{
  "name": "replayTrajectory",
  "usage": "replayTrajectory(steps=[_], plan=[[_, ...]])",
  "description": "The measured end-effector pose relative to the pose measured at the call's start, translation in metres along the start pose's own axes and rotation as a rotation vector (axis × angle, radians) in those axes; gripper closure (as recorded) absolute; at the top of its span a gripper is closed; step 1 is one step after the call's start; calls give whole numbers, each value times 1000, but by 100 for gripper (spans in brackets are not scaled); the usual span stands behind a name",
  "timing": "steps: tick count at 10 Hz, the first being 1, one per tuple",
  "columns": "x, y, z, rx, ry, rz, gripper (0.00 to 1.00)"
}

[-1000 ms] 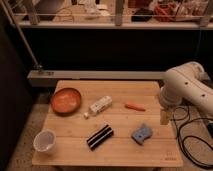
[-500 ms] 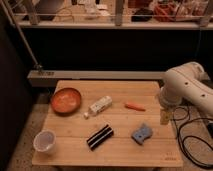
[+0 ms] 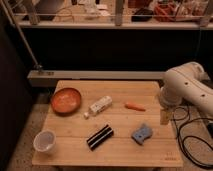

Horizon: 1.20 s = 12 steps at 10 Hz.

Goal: Place the white sponge in the ceramic cup

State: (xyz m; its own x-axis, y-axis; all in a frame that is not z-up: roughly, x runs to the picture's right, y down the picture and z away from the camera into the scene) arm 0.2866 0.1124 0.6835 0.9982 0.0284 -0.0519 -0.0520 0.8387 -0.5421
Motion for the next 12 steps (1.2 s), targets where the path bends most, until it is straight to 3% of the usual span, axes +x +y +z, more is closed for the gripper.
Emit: replayTrajectory(steps=[2, 5, 12], plan=[[-11, 16, 13, 0, 9, -92, 20], [-14, 19, 17, -3, 12, -136, 20], [-30, 30, 51, -24, -6, -274, 20]])
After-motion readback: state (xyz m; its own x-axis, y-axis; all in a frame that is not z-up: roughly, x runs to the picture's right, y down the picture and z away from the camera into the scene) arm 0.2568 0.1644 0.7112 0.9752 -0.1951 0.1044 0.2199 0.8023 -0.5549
